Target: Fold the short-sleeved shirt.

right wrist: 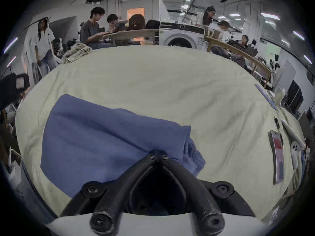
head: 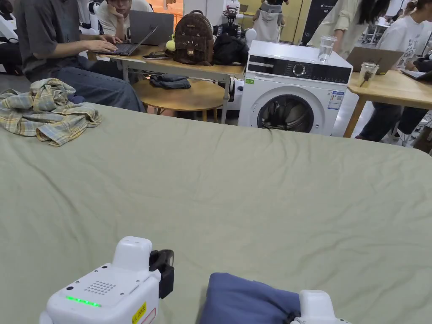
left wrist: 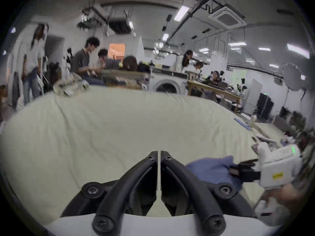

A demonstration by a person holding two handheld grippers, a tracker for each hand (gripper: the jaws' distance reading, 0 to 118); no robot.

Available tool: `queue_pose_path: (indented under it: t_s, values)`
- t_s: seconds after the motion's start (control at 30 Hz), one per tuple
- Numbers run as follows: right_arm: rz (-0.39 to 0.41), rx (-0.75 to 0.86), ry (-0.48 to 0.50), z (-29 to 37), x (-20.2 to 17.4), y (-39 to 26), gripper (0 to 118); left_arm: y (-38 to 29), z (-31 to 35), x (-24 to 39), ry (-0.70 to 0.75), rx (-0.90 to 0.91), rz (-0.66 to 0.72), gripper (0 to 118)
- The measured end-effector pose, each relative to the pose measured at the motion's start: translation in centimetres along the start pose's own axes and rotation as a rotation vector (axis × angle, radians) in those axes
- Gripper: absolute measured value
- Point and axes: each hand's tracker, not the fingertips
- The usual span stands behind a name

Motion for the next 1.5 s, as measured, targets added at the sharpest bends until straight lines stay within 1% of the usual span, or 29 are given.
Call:
queue_pose_path:
  t_s: [0.03, 0.07, 0.13, 0.17, 0.2, 0.27, 0.3, 0.33, 0.4, 0.47, 0.5, 0.53, 0.57, 0.63, 0.7, 0.8, 0.97, 1.0, 1.03, 1.07, 1.1, 1.13, 1.17, 1.2, 1.23, 1.27, 1.3, 1.5]
  values:
    - [-0.001, 0.0, 0.006, -0.1, 0.2, -0.1, 0, 0.1, -0.4, -0.7, -0.045, -0.052, 0.028, 0]
    - [-0.003, 0.0, 0.01, -0.2, 0.4, -0.1, 0, 0.2, -0.8, -1.3, -0.079, -0.114, 0.055, 7]
    - [-0.004, 0.002, 0.016, -0.3, 0.5, -0.1, 0, 0.4, -1.7, -2.5, -0.118, -0.217, 0.111, 9]
    - [-0.004, 0.002, 0.017, -0.3, 0.5, -0.1, 0, 0.2, -2.1, -3.3, -0.157, -0.248, 0.142, 15]
    - [-0.005, 0.001, 0.017, -0.4, 0.5, -0.2, 0, 0.2, -2.6, -4.0, -0.18, -0.297, 0.172, 30]
    - [-0.005, 0.001, 0.017, -0.4, 0.5, -0.2, 0, -0.1, -3.2, -4.9, -0.229, -0.354, 0.217, 71]
    - [-0.006, 0.0, 0.017, -0.4, 0.6, -0.1, 0, -0.2, -3.6, -5.5, -0.281, -0.368, 0.238, 74]
    - [-0.009, 0.0, 0.018, -0.2, 0.5, -0.2, 0, -0.4, -3.8, -6.2, -0.348, -0.362, 0.277, 74]
    - [-0.014, 0.0, 0.022, -0.2, 0.6, -0.2, 0, -0.6, -4.5, -6.8, -0.425, -0.418, 0.349, 74]
    - [-0.018, 0.001, 0.024, -0.2, 0.6, -0.2, 0, -1.0, -5.8, -7.3, -0.509, -0.484, 0.384, 74]
    - [-0.017, 0.001, 0.024, -0.2, 0.5, -0.2, 0, -1.7, -6.6, -7.6, -0.586, -0.491, 0.414, 74]
    - [-0.017, 0.001, 0.023, -0.1, 0.5, -0.2, 0, -2.2, -7.4, -7.7, -0.624, -0.523, 0.454, 74]
    - [-0.017, 0.001, 0.022, -0.1, 0.5, -0.2, 0, -2.5, -8.3, -7.6, -0.633, -0.558, 0.478, 74]
    - [-0.015, 0.003, 0.019, -0.2, 0.4, -0.3, 0, -3.6, -10.2, -7.5, -0.709, -0.604, 0.53, 74]
    - [-0.016, 0.004, 0.017, -0.1, 0.4, -0.3, 0, -4.2, -11.7, -7.1, -0.705, -0.637, 0.567, 74]
    - [-0.021, 0.003, 0.018, -0.2, 0.4, -0.2, 0, -4.8, -12.9, -6.7, -0.77, -0.602, 0.627, 74]
    - [-0.026, 0.001, 0.019, -0.1, 0.4, -0.2, 0, -5.2, -14.1, -5.7, -0.794, -0.575, 0.598, 74]
    - [-0.029, 0.001, 0.019, -0.2, 0.4, -0.2, 0, -5.2, -14.1, -5.6, -0.791, -0.573, 0.591, 72]
    - [-0.031, 0.0, 0.019, -0.2, 0.4, -0.1, 0, -5.0, -13.8, -5.3, -0.781, -0.577, 0.583, 62]
    - [-0.031, 0.0, 0.018, -0.2, 0.4, -0.1, 0, -5.0, -13.6, -5.3, -0.752, -0.576, 0.585, 34]
    - [-0.031, 0.0, 0.015, -0.2, 0.3, -0.1, 0, -5.0, -13.4, -5.2, -0.691, -0.577, 0.568, 34]
    - [-0.03, 0.001, 0.013, -0.2, 0.2, -0.1, 0, -5.1, -13.4, -5.0, -0.626, -0.584, 0.532, 30]
    - [-0.031, 0.003, 0.019, -0.2, 0.1, -0.1, 0, -5.4, -13.7, -5.2, -0.595, -0.61, 0.552, 28]
    - [-0.025, 0.002, 0.006, -0.1, -0.1, -0.1, 0, -5.8, -13.7, -5.5, -0.661, -0.59, 0.642, 27]
    - [-0.019, 0.002, 0.001, -0.1, -0.3, 0.0, 0, -5.7, -13.4, -5.4, -0.662, -0.577, 0.653, 26]
    - [-0.011, 0.002, -0.005, -0.2, -0.4, 0.1, 0, -5.6, -13.3, -5.1, -0.636, -0.581, 0.597, 25]
    - [-0.005, -0.001, -0.012, -0.3, -0.5, 0.1, 0, -5.5, -13.2, -5.0, -0.628, -0.572, 0.586, 24]
    - [0.016, 0.021, -0.032, 1.3, -1.6, 1.1, 0, -4.3, -11.7, -5.1, -0.624, -0.577, 0.608, 22]
